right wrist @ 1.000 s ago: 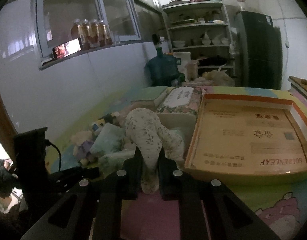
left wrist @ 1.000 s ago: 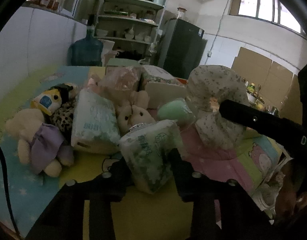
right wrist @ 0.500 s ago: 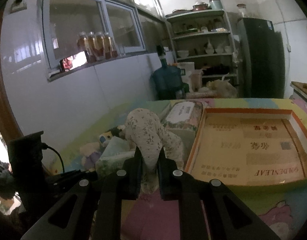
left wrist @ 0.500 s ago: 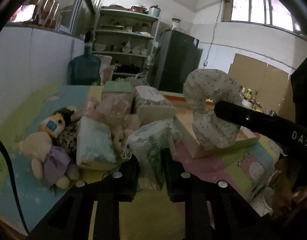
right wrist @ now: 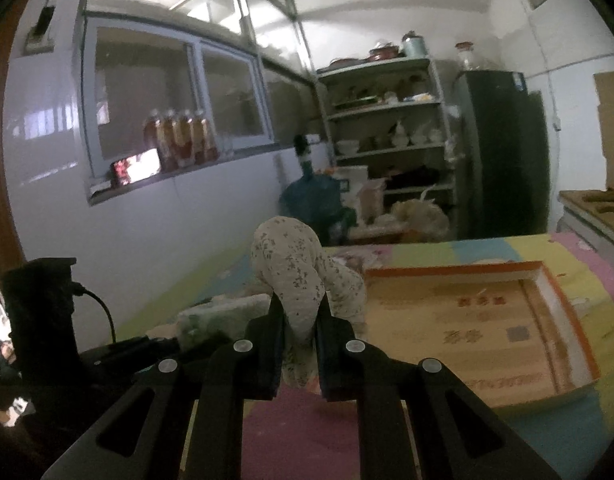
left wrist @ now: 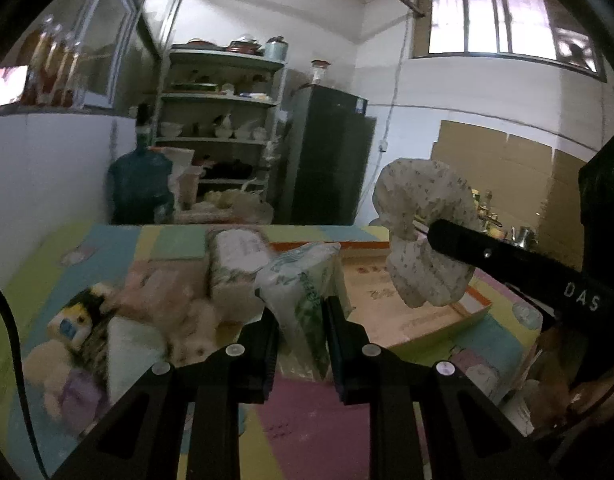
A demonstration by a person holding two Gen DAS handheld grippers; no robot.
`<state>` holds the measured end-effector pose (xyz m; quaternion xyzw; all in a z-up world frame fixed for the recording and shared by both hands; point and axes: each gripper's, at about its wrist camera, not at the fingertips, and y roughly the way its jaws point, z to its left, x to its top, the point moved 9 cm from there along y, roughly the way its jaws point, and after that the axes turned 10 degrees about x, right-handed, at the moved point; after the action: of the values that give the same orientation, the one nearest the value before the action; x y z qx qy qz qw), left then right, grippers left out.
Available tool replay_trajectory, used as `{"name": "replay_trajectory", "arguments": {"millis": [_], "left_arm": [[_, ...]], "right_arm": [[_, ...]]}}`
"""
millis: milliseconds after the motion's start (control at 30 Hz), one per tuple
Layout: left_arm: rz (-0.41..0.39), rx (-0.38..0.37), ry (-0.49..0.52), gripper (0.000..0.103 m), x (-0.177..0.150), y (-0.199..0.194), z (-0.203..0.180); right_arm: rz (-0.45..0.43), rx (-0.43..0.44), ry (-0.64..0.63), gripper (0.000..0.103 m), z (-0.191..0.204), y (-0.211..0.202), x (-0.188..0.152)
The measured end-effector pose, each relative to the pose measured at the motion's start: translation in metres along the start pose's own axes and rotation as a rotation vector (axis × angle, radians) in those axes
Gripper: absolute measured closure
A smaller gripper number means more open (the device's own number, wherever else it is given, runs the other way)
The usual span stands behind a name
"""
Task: Organize soft objects
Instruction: 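Carry the cloth and tissue pack over the cardboard tray and lower them with both grippers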
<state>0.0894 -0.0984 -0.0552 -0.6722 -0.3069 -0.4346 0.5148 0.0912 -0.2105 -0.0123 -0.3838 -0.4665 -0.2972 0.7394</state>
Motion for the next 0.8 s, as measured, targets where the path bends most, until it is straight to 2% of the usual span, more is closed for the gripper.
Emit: {"name": "replay_trajectory", "arguments": {"millis": [167,400,800], "left_arm": [[-0.004,-0.039,0.010,0.080,0.013,0.011,-0.024],[0.047,-0.071,-0.003,0.080,0.023,0.045,-0.056],[0.130,-0.112,0.015,0.080,0.019,0.102,-0.106]], "right_arm": [[-0.028,-0.051,0.012,0.090,-0.027,-0.019,0.008],[-0.045,-0.133,0.030,0.090,-0.070,-0.042,0.014],[-0.017,-0.251,0.069,0.089,-0.145,-0.059,0.006]]}}
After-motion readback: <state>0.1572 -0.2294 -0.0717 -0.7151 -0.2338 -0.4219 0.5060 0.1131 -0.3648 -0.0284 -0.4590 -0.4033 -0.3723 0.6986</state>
